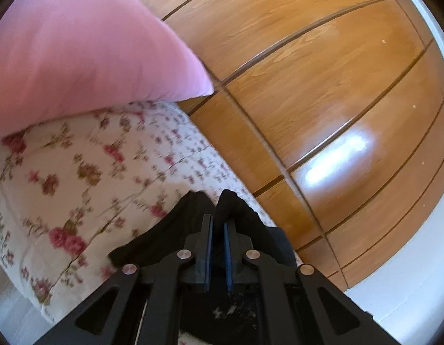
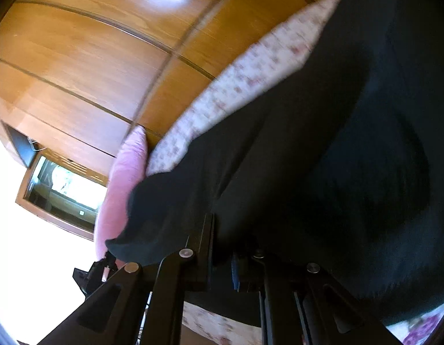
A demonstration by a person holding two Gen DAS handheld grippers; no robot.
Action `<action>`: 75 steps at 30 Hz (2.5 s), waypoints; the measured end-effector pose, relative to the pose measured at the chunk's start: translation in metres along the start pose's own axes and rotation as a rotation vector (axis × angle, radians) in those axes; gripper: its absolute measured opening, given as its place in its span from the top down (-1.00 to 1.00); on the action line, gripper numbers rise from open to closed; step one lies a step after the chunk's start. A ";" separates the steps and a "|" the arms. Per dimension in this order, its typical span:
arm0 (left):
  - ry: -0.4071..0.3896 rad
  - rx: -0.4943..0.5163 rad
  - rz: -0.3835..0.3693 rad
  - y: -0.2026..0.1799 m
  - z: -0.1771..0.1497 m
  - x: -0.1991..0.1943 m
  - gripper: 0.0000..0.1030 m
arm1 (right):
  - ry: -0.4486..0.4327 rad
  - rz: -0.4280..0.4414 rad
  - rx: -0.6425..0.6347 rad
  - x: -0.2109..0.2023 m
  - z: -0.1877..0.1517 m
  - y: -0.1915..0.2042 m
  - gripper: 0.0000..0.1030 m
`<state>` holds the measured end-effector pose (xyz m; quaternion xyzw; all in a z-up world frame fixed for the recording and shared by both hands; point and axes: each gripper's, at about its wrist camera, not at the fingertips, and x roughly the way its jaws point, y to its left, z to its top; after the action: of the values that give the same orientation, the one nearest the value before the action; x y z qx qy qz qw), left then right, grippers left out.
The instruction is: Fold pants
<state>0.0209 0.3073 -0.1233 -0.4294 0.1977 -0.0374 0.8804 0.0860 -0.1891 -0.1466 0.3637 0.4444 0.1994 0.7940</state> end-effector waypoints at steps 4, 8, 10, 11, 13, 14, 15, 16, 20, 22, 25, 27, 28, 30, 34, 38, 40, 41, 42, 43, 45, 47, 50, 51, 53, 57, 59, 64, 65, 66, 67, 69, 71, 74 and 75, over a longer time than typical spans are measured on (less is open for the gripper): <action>0.017 -0.026 0.018 0.007 -0.005 -0.001 0.84 | -0.005 -0.002 -0.015 0.005 -0.008 -0.007 0.88; 0.030 -0.059 0.037 0.010 -0.008 -0.007 0.36 | -0.005 -0.021 -0.045 0.006 -0.006 -0.004 0.88; 0.052 -0.122 0.009 0.017 -0.010 -0.011 0.27 | -0.004 -0.017 -0.043 0.006 -0.006 -0.005 0.88; 0.064 -0.152 -0.004 0.021 -0.011 -0.013 0.24 | -0.005 -0.015 -0.040 0.006 -0.006 -0.006 0.88; 0.089 -0.217 -0.039 0.027 -0.013 -0.018 0.16 | -0.004 -0.015 -0.042 0.007 -0.004 -0.006 0.88; 0.099 -0.243 -0.054 0.031 -0.015 -0.021 0.14 | -0.005 -0.014 -0.042 0.008 -0.003 -0.006 0.88; 0.109 -0.270 -0.071 0.034 -0.017 -0.023 0.04 | -0.005 -0.013 -0.041 0.008 -0.003 -0.006 0.88; 0.116 -0.302 -0.095 0.037 -0.019 -0.027 -0.10 | -0.005 -0.011 -0.041 0.005 -0.006 -0.006 0.88; 0.100 -0.381 -0.182 0.042 -0.024 -0.043 -0.34 | -0.007 -0.007 -0.041 0.011 -0.005 -0.005 0.88; 0.113 -0.382 -0.173 0.039 -0.025 -0.040 -0.48 | -0.011 -0.007 -0.047 0.006 -0.009 -0.007 0.88; 0.173 -0.362 -0.140 0.031 -0.027 -0.025 -0.47 | -0.013 -0.010 -0.050 0.005 -0.010 -0.006 0.88; 0.204 -0.341 -0.136 0.024 -0.029 -0.018 -0.46 | -0.012 -0.015 -0.052 0.003 -0.010 -0.005 0.88; 0.220 -0.322 -0.136 0.020 -0.030 -0.014 -0.46 | -0.011 -0.018 -0.055 0.003 -0.010 -0.004 0.88; 0.243 -0.291 -0.130 0.012 -0.029 -0.008 -0.42 | -0.012 -0.029 -0.072 0.002 -0.011 0.000 0.87; 0.266 -0.197 -0.035 -0.002 -0.024 0.002 0.50 | -0.014 -0.066 -0.130 0.000 -0.009 0.014 0.85; 0.257 -0.242 0.009 0.005 -0.013 0.010 0.82 | -0.015 -0.064 -0.132 -0.003 0.001 0.026 0.85; 0.242 -0.275 -0.017 0.007 -0.007 0.006 0.84 | -0.039 -0.034 -0.136 -0.013 0.006 0.037 0.85; 0.230 -0.280 -0.030 0.006 -0.003 0.005 0.85 | -0.058 -0.016 -0.156 -0.020 0.007 0.046 0.85; 0.216 -0.283 -0.050 0.005 0.001 0.002 0.85 | -0.079 0.002 -0.202 -0.029 0.006 0.059 0.85; 0.197 -0.280 -0.070 0.004 0.005 -0.002 0.85 | -0.088 0.018 -0.238 -0.035 0.004 0.068 0.85; 0.167 -0.262 -0.069 0.006 0.010 -0.007 0.85 | -0.056 0.075 -0.274 -0.039 -0.003 0.078 0.85; 0.167 -0.256 -0.028 0.015 0.010 -0.007 0.85 | -0.019 0.035 -0.297 -0.030 -0.013 0.075 0.86; 0.261 -0.225 0.080 0.032 -0.010 0.006 0.85 | 0.019 -0.053 -0.283 -0.015 -0.021 0.054 0.86; 0.279 -0.217 0.098 0.035 -0.015 0.008 0.85 | 0.040 -0.054 -0.239 -0.009 -0.023 0.044 0.86; 0.283 -0.205 0.098 0.039 -0.023 0.009 0.85 | 0.056 -0.064 -0.201 -0.005 -0.023 0.033 0.86; 0.250 -0.184 0.104 0.037 -0.025 0.003 0.72 | 0.060 -0.059 -0.198 -0.006 -0.025 0.027 0.86; 0.239 -0.164 0.108 0.032 -0.027 0.000 0.64 | 0.051 -0.031 -0.191 -0.009 -0.026 0.025 0.85; 0.222 -0.099 0.148 0.016 -0.020 0.013 0.50 | -0.018 -0.023 -0.097 -0.028 -0.012 0.010 0.55; 0.212 -0.086 0.161 0.015 -0.019 0.015 0.50 | -0.040 -0.031 -0.077 -0.034 -0.008 0.003 0.54; 0.198 -0.072 0.178 0.012 -0.017 0.013 0.50 | -0.055 -0.026 -0.046 -0.040 -0.004 -0.005 0.54; 0.190 -0.067 0.189 0.012 -0.016 0.011 0.50 | -0.062 -0.014 -0.012 -0.046 -0.001 -0.013 0.54; 0.178 -0.061 0.200 0.011 -0.014 0.007 0.49 | -0.082 0.008 0.036 -0.054 0.002 -0.024 0.55; 0.176 -0.045 0.224 0.008 -0.012 0.006 0.49 | -0.107 0.034 0.069 -0.064 0.003 -0.029 0.55; 0.165 -0.009 0.287 0.005 -0.011 0.002 0.49 | -0.124 0.046 0.054 -0.078 0.003 -0.029 0.55; 0.159 -0.005 0.311 0.003 -0.010 0.001 0.49 | -0.131 0.034 0.037 -0.086 0.002 -0.030 0.55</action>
<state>0.0180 0.3019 -0.1316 -0.3915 0.3309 0.0661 0.8561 0.0422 -0.2645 -0.1206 0.3980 0.3890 0.1804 0.8110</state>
